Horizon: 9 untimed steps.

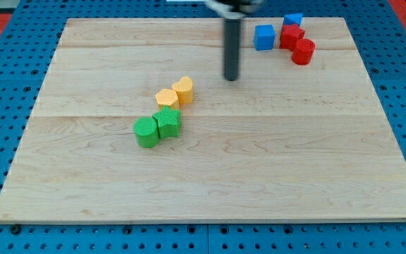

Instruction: Move yellow blocks towards center right

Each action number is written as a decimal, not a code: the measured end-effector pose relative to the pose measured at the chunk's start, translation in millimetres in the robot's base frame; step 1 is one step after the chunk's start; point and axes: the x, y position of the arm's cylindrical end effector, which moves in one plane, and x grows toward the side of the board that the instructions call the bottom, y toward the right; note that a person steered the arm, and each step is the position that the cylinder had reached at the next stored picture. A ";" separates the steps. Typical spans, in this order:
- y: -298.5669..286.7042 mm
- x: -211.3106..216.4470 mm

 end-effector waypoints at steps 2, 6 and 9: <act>24.6 1.6; 132.3 -10.1; 237.8 -94.1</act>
